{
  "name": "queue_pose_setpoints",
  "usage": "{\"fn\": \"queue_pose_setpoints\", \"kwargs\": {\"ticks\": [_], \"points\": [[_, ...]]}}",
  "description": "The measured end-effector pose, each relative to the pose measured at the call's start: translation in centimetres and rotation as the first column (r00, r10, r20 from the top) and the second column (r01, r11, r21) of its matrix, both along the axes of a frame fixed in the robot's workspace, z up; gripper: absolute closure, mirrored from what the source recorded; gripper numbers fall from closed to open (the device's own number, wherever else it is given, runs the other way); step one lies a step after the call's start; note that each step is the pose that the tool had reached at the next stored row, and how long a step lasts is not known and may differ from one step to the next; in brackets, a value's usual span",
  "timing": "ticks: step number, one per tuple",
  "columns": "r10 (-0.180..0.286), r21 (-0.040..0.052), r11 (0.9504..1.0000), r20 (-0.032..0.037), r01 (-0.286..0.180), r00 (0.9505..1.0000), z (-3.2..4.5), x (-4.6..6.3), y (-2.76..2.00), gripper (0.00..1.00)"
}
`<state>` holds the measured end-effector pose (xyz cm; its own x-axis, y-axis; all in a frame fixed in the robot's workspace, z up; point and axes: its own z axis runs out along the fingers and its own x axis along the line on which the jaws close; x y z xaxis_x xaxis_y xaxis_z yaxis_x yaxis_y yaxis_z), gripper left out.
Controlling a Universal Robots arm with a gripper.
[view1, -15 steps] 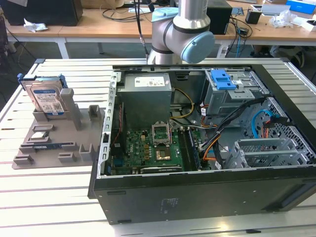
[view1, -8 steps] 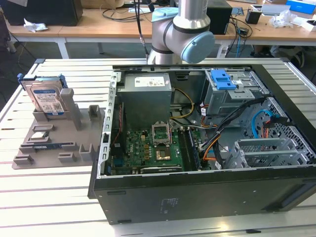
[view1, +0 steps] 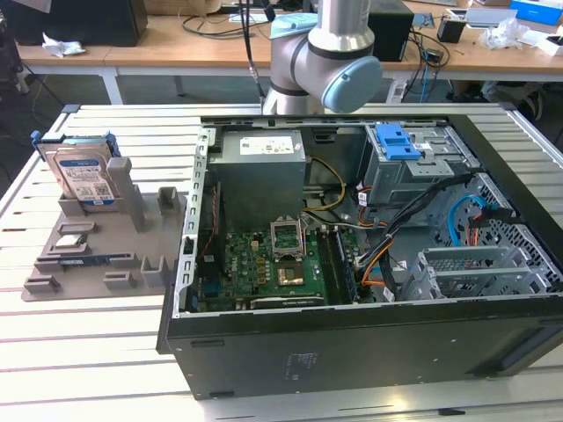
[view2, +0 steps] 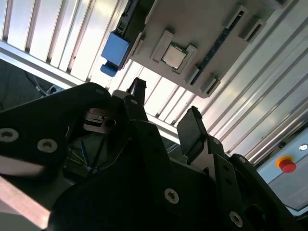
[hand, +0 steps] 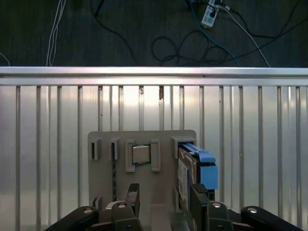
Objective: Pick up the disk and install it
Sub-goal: 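Pick up the disk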
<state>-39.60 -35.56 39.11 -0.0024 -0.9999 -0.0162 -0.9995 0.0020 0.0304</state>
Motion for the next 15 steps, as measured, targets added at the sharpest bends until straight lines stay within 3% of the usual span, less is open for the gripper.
{"fn": "queue_pose_setpoints", "kwargs": {"ticks": [6,15], "points": [[0.000,0.0001,1.0000,0.0002,0.000,1.0000,-0.19,0.02,0.52,0.46],[0.000,0.0000,1.0000,0.0000,0.000,1.0000,-0.36,0.03,0.79,0.46]]}}
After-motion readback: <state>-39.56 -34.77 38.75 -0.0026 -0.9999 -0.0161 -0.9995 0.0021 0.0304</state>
